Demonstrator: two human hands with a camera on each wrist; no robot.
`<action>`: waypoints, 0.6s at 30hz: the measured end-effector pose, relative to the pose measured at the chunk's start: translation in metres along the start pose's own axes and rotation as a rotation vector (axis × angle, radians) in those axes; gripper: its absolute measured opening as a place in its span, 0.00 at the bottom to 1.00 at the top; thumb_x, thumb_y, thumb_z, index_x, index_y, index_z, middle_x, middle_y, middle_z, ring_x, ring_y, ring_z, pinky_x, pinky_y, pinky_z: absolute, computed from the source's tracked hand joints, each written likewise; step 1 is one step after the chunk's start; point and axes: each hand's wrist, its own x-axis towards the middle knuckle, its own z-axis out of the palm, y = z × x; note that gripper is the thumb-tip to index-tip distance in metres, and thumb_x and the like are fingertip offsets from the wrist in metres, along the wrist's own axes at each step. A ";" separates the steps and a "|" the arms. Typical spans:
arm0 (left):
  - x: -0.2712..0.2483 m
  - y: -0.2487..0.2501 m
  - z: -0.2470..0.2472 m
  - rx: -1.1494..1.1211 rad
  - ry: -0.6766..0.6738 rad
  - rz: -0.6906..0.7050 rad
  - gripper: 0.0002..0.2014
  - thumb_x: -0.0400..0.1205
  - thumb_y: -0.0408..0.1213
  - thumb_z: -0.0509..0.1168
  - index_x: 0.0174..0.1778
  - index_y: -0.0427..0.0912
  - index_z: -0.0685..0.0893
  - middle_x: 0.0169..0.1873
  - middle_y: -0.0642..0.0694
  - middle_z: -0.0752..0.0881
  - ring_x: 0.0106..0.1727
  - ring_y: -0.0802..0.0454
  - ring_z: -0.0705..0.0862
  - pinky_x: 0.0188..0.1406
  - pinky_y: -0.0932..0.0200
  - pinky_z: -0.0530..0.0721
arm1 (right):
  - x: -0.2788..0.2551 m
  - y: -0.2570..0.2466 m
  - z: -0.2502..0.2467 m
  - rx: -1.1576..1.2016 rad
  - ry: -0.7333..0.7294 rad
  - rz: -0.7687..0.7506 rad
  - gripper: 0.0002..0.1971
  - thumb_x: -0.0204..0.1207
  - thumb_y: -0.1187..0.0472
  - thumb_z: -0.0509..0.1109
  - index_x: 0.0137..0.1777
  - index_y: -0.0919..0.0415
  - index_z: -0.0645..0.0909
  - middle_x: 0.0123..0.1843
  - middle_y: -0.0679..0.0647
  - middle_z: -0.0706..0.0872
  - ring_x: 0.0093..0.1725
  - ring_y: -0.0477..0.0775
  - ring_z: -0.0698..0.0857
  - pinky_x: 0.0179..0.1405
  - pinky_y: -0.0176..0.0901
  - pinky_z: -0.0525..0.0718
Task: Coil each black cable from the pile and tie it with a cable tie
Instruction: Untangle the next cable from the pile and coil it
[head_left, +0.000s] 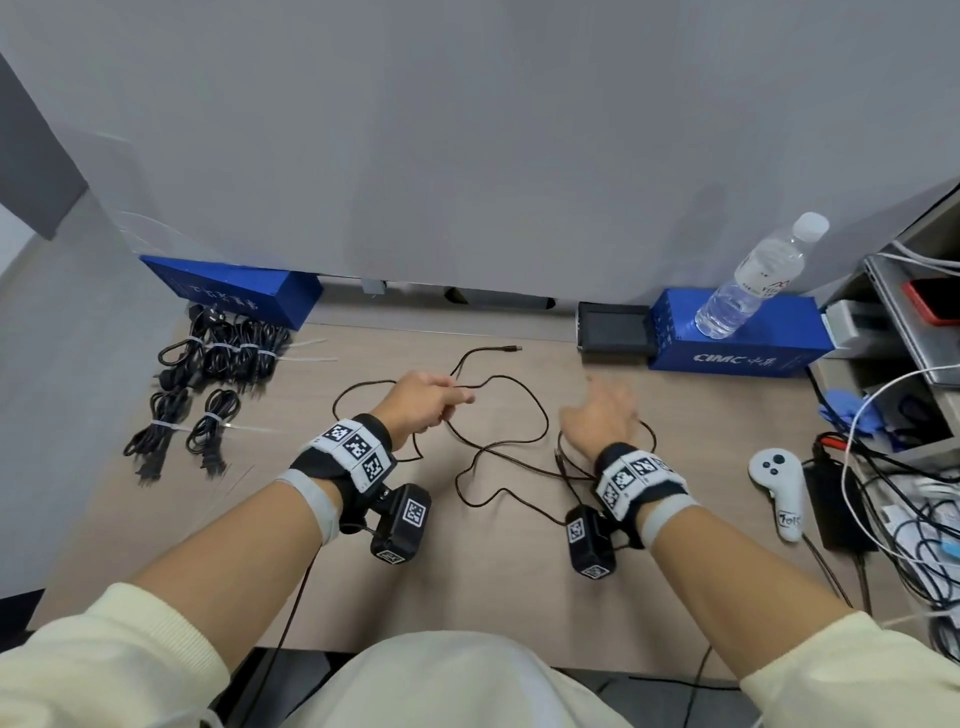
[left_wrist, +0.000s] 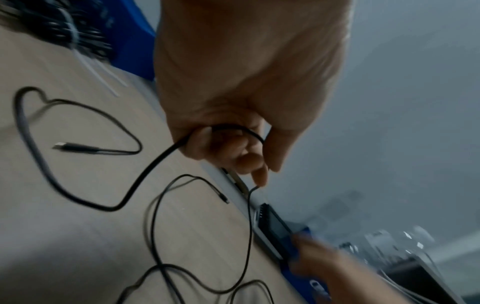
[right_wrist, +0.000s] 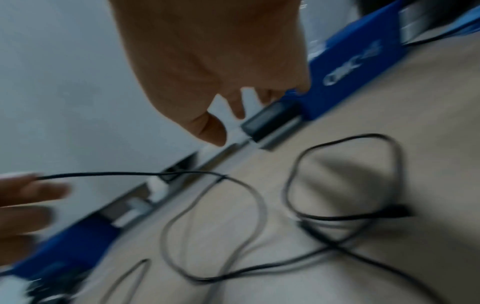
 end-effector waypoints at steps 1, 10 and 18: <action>-0.002 0.002 0.001 0.041 -0.032 0.020 0.10 0.83 0.41 0.70 0.50 0.39 0.91 0.26 0.49 0.77 0.26 0.55 0.68 0.24 0.62 0.63 | -0.003 -0.020 0.002 0.057 -0.062 -0.141 0.35 0.75 0.58 0.71 0.83 0.53 0.66 0.87 0.60 0.61 0.86 0.63 0.57 0.86 0.57 0.55; -0.021 0.006 -0.050 0.005 0.031 0.103 0.09 0.81 0.40 0.74 0.38 0.43 0.83 0.25 0.51 0.76 0.26 0.56 0.69 0.25 0.62 0.67 | -0.026 -0.090 0.007 0.245 -0.387 -0.611 0.13 0.85 0.58 0.64 0.43 0.57 0.88 0.31 0.53 0.85 0.34 0.50 0.81 0.40 0.45 0.76; -0.030 -0.019 -0.102 0.095 0.078 0.175 0.07 0.79 0.44 0.76 0.40 0.45 0.90 0.31 0.53 0.84 0.31 0.59 0.78 0.36 0.65 0.77 | 0.013 -0.010 0.009 0.127 -0.206 -0.090 0.11 0.85 0.58 0.63 0.51 0.51 0.88 0.46 0.56 0.93 0.52 0.59 0.88 0.50 0.46 0.81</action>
